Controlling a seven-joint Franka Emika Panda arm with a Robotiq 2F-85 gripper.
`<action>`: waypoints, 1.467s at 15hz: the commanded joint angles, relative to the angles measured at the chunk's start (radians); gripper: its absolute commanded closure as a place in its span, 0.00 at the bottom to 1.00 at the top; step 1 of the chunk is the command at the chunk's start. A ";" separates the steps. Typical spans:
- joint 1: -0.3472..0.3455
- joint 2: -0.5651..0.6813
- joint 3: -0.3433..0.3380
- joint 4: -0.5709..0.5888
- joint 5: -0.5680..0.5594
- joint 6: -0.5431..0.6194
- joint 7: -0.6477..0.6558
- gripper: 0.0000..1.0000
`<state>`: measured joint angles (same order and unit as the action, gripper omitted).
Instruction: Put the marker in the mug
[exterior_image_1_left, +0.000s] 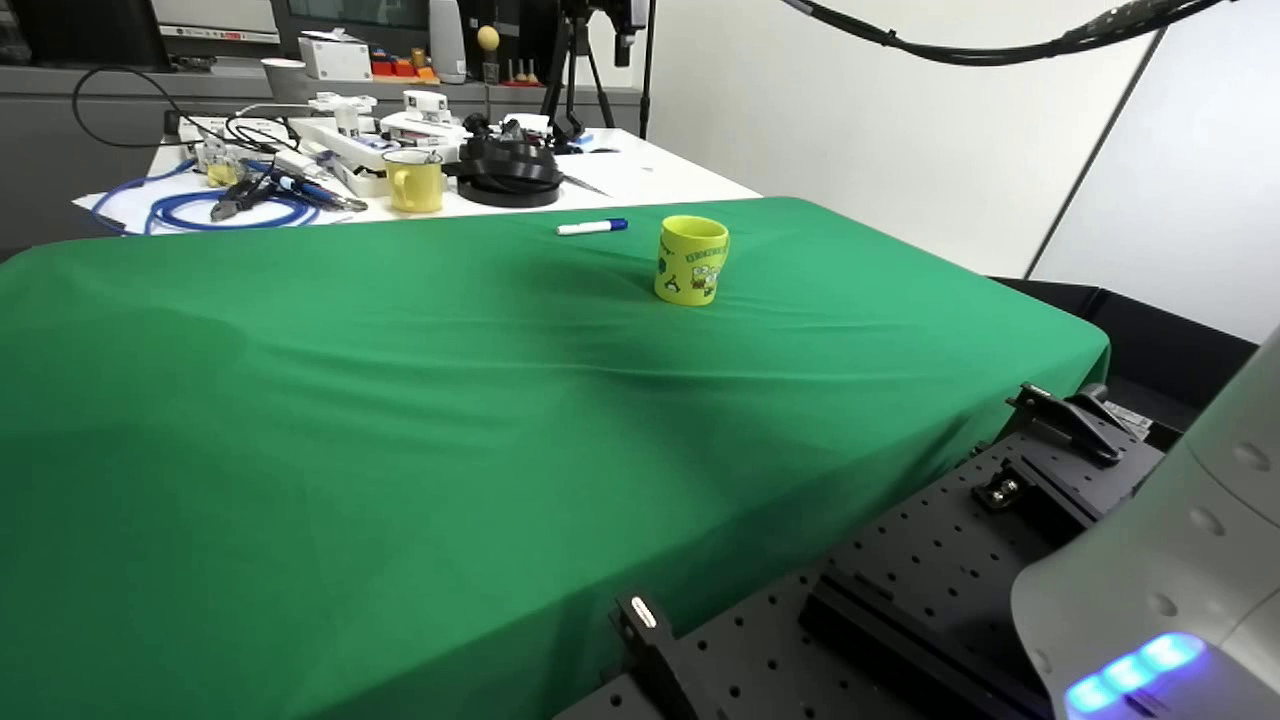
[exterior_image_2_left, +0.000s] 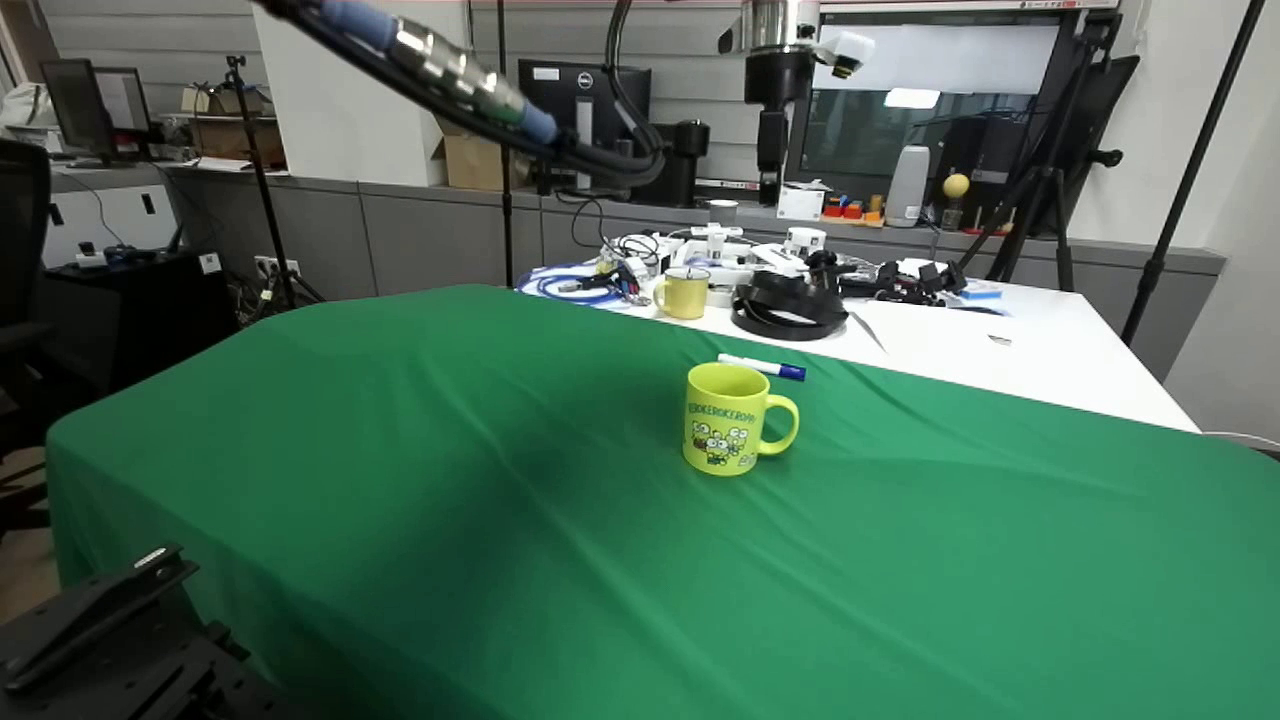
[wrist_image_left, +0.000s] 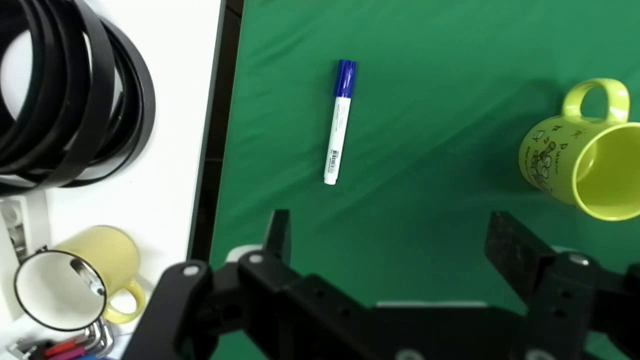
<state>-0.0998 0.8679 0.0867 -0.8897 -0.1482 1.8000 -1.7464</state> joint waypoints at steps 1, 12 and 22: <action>-0.006 0.149 0.013 0.188 0.051 -0.061 -0.153 0.00; 0.024 0.222 -0.029 0.236 0.033 -0.092 -0.094 0.00; 0.031 0.269 -0.038 0.151 0.034 0.105 -0.012 0.00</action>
<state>-0.0748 1.1378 0.0569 -0.7037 -0.1160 1.8447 -1.8172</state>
